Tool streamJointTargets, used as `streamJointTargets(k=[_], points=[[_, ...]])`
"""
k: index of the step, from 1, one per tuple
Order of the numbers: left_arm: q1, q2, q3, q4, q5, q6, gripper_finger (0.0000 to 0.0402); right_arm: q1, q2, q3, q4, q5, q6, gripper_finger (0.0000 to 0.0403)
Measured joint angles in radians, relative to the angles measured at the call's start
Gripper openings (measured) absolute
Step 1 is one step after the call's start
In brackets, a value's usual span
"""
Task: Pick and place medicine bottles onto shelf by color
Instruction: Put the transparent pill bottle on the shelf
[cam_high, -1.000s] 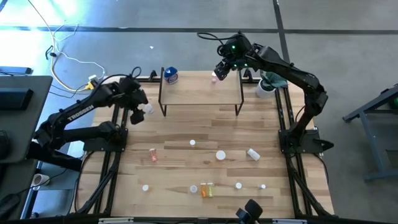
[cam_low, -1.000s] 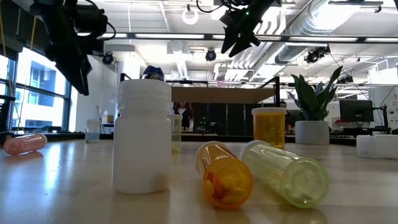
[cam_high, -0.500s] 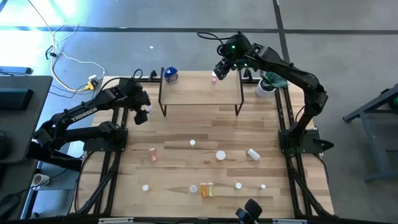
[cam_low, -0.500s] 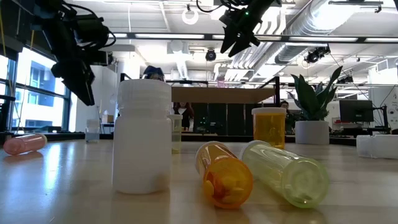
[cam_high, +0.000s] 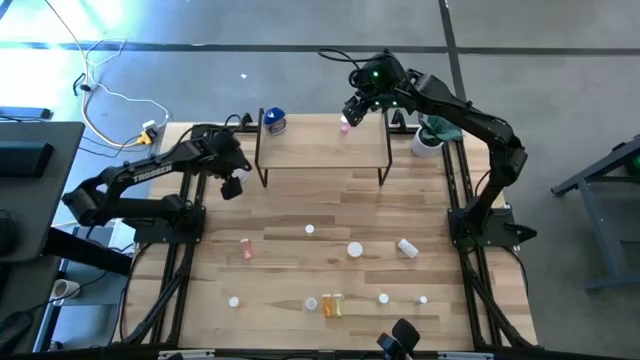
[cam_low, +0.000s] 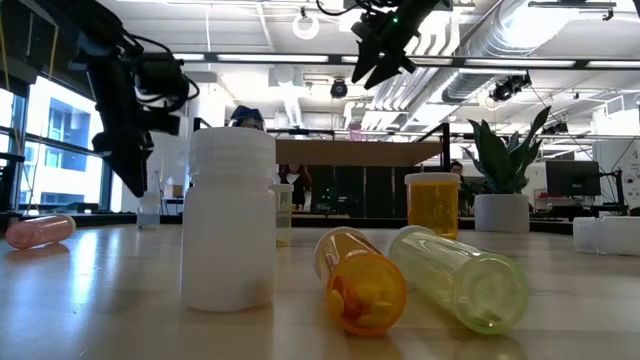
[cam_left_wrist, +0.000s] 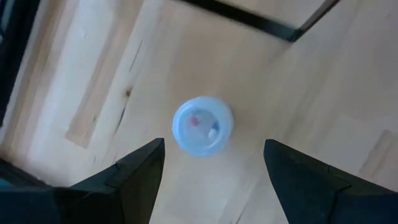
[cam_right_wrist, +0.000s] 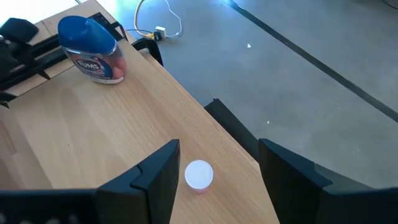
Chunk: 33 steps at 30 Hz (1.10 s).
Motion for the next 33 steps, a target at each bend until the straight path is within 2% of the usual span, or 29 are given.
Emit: streamJointTargets(k=[13,19,23,30,33], points=[[0.000,0.069,0.000,0.109,0.010,-0.051,0.0264,0.000,0.000,0.000,-0.009,0.000,0.017,0.0206],[0.001,0.103,0.000,0.112,-0.045,-0.054,0.0259,0.000,0.000,0.000,-0.009,0.000,0.003,0.0206],[0.001,0.108,0.000,0.120,-0.037,-0.054,0.0229,0.000,0.000,0.000,-0.009,0.000,0.001,0.0206],[0.000,0.108,0.000,0.127,-0.033,-0.052,0.0148,0.000,0.000,0.000,-0.009,0.000,0.001,0.0206],[0.001,0.108,0.000,0.127,-0.015,-0.055,0.0126,0.000,0.000,0.000,-0.009,0.000,0.001,0.0206]])
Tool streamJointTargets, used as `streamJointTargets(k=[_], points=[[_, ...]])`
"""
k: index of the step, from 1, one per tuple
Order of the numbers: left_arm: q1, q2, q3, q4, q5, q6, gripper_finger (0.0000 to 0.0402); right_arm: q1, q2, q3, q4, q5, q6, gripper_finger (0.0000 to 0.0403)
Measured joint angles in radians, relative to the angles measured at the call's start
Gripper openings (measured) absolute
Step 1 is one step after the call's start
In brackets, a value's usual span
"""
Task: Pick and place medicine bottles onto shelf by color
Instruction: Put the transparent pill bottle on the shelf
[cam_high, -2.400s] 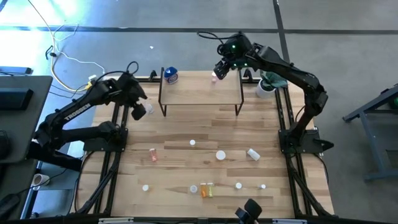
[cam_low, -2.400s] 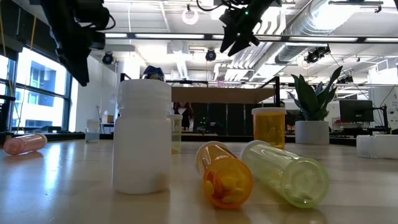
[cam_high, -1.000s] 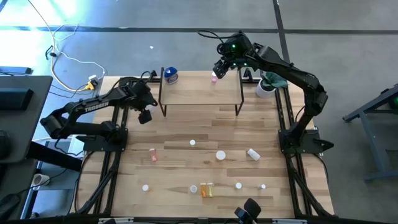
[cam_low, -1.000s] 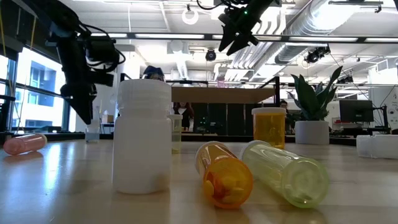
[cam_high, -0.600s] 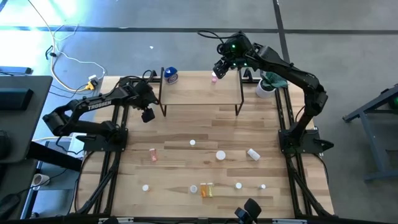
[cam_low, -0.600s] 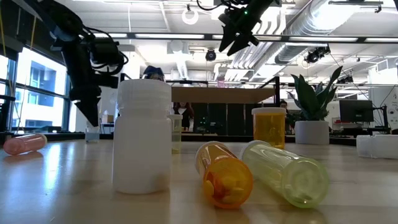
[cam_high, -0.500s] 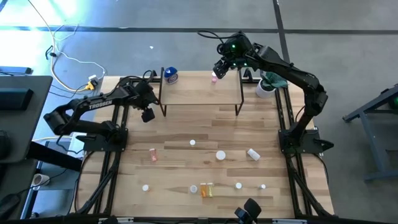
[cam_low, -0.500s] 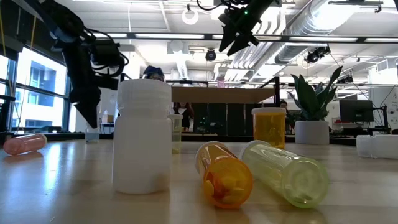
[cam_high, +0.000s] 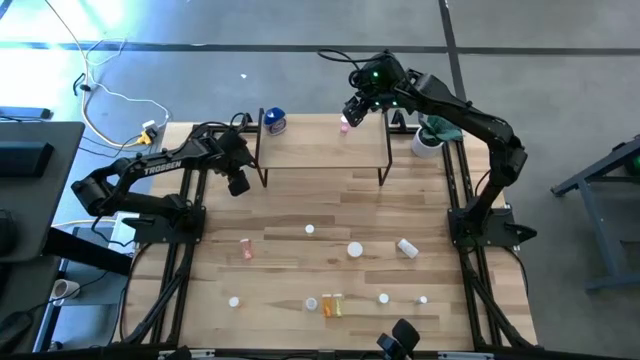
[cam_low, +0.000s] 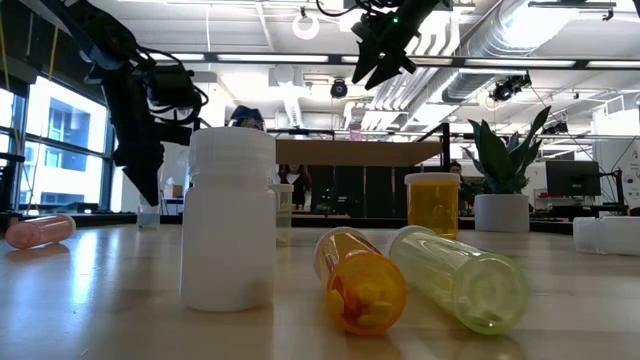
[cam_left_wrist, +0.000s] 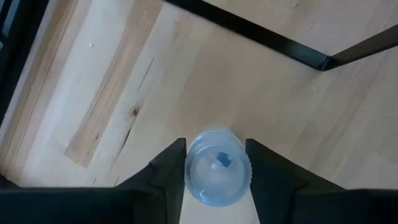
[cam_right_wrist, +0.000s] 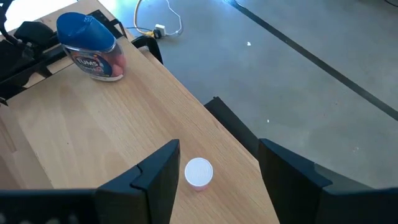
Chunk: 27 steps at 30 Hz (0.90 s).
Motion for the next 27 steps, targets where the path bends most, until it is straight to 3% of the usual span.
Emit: streamJointTargets(k=[10,19,27], points=[[0.000,0.000,0.036,-0.068,0.003,-0.085,0.0148,0.000,0.000,0.000,0.000,0.000,0.000,0.0206],[0.002,0.000,0.235,-0.289,-0.129,-0.111,0.0136,0.000,0.000,0.000,0.000,0.000,-0.001,0.0206],[0.084,-0.005,0.439,-0.388,-0.133,-0.100,0.0139,0.000,0.000,0.000,0.000,0.000,-0.004,0.0206]])
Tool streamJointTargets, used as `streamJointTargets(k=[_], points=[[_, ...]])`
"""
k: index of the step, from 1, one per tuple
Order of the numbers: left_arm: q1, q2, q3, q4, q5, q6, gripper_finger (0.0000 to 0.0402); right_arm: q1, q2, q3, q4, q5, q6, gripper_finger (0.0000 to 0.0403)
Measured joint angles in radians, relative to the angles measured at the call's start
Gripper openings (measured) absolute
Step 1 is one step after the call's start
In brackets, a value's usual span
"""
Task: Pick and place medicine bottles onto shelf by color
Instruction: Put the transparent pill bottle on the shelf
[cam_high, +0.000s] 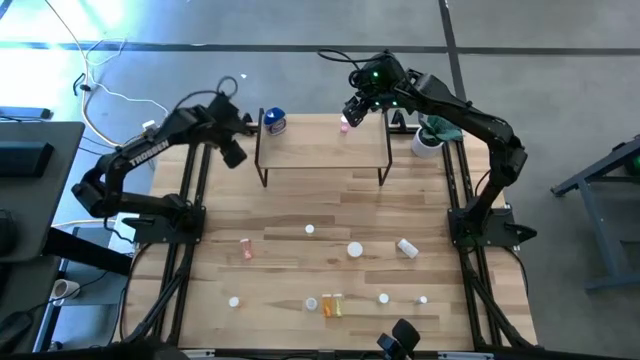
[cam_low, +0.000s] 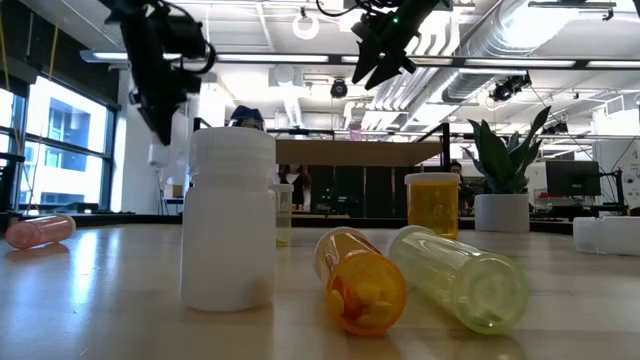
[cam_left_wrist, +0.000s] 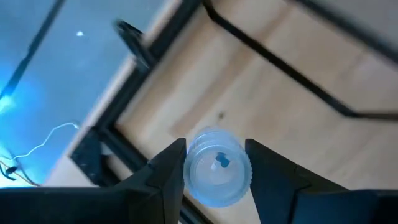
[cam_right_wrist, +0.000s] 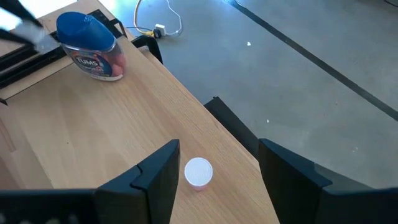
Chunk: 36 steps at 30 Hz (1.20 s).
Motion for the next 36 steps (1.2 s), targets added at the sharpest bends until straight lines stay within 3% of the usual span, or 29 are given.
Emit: streamJointTargets(k=[11,18,26,36], points=[[0.043,0.000,0.312,-0.132,0.016,-0.019,0.0141,0.000,0.000,0.000,0.000,0.000,-0.001,0.0206],[-0.012,0.000,0.480,-0.205,0.110,-0.141,0.0142,0.000,0.000,0.000,0.000,0.000,-0.001,0.0206],[-0.163,0.028,0.520,-0.201,0.169,-0.234,0.0142,0.000,0.000,0.000,0.000,0.000,0.003,0.0206],[-0.320,0.174,0.519,-0.199,0.163,-0.236,0.0142,0.000,0.000,0.000,0.000,0.000,0.003,0.0206]])
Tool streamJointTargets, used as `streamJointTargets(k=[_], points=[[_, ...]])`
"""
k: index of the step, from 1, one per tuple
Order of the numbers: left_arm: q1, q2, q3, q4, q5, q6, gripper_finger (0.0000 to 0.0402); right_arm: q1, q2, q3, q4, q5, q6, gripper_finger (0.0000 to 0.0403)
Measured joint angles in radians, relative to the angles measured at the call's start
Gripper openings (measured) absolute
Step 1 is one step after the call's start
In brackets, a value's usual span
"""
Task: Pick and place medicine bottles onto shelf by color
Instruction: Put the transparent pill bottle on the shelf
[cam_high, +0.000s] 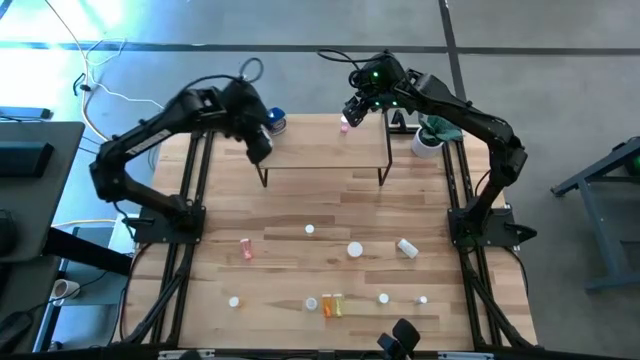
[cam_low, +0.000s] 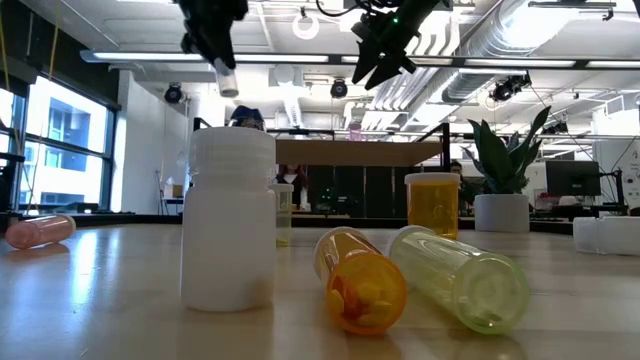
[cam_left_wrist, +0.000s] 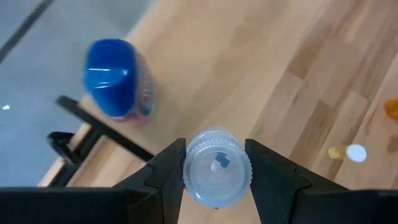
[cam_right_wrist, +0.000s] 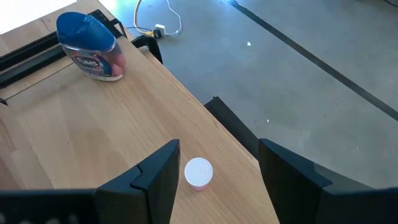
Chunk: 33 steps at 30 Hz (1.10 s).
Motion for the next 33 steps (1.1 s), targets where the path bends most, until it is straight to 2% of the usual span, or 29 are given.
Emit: streamJointTargets(k=[13,21,33], points=[[-0.006,0.142,-0.001,0.010,-0.008,-0.025,0.0142,0.000,0.000,0.000,0.000,0.000,0.000,0.0206],[-0.005,0.185,-0.001,0.028,-0.084,-0.026,0.0142,0.000,0.000,0.000,0.000,0.000,0.000,0.0206],[0.013,0.219,-0.001,0.026,-0.082,-0.025,0.0142,0.000,0.000,0.000,0.000,0.000,-0.003,0.0206]])
